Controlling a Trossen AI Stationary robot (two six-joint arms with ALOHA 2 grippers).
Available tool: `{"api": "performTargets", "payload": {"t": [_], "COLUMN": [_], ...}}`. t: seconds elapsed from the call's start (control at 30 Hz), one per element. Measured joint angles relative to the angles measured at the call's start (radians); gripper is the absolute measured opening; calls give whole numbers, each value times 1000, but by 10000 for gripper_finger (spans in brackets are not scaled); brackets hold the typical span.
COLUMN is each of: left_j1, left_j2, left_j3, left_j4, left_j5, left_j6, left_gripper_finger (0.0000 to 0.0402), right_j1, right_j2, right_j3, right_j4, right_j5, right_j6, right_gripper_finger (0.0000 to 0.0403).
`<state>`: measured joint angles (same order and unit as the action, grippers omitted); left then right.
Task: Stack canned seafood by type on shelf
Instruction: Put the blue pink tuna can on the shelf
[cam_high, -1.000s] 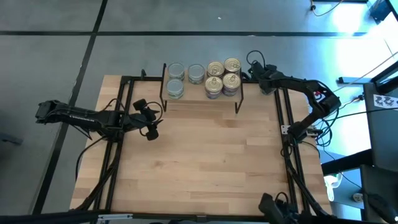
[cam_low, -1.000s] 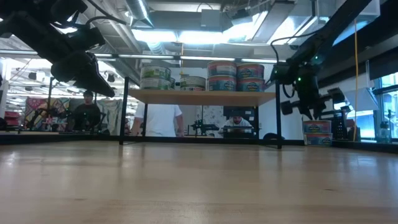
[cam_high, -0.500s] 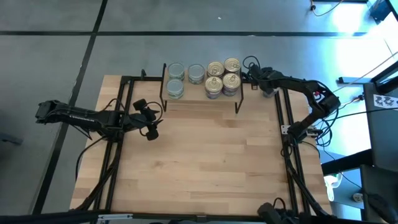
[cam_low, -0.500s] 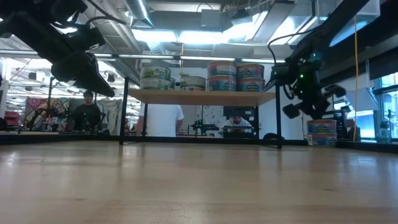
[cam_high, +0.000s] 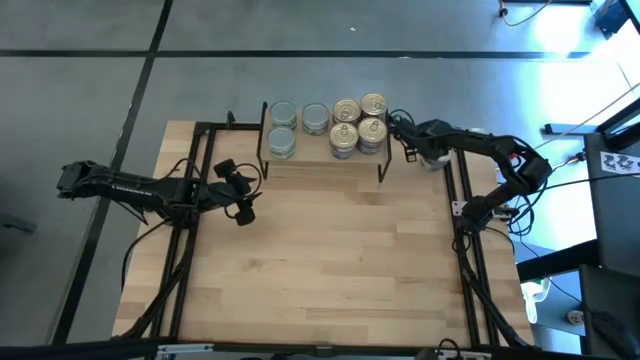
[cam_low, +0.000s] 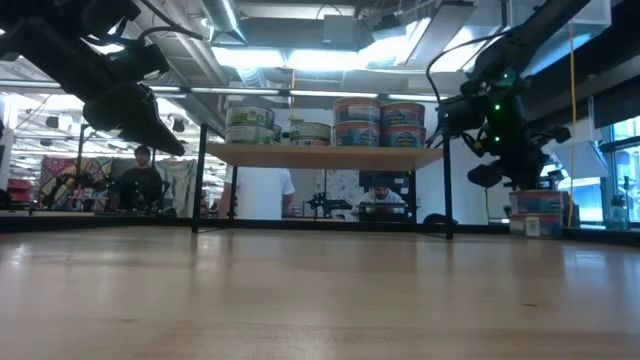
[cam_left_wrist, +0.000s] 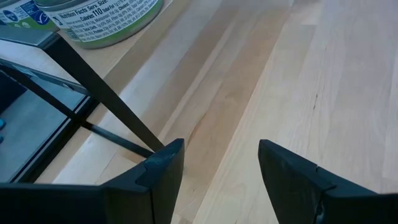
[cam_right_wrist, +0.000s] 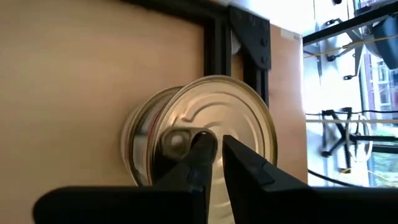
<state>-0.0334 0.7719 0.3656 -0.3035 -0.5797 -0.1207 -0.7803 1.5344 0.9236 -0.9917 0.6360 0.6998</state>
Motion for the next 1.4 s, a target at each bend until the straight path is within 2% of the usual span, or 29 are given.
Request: {"api": "performTargets", "payload": {"t": [0.6, 0.97, 1.13, 1.4], "left_j1": [0, 0, 0, 0], "left_j2": [0, 0, 0, 0], "left_j3": [0, 0, 0, 0], "left_j4": [0, -1, -1, -1], "left_j5": [0, 0, 0, 0], "left_j6": [-4, -3, -3, 1], "left_gripper_finger": [203, 203, 203, 203], "right_j1": [260, 273, 321, 377], "right_j2": [-12, -11, -11, -12], "right_j3": [-4, -4, -4, -4], "right_j4": [-173, -257, -281, -371], "right_j5": [-56, -46, -48, -76], "right_j6": [129, 141, 147, 294], "right_gripper_finger": [42, 42, 42, 42]}}
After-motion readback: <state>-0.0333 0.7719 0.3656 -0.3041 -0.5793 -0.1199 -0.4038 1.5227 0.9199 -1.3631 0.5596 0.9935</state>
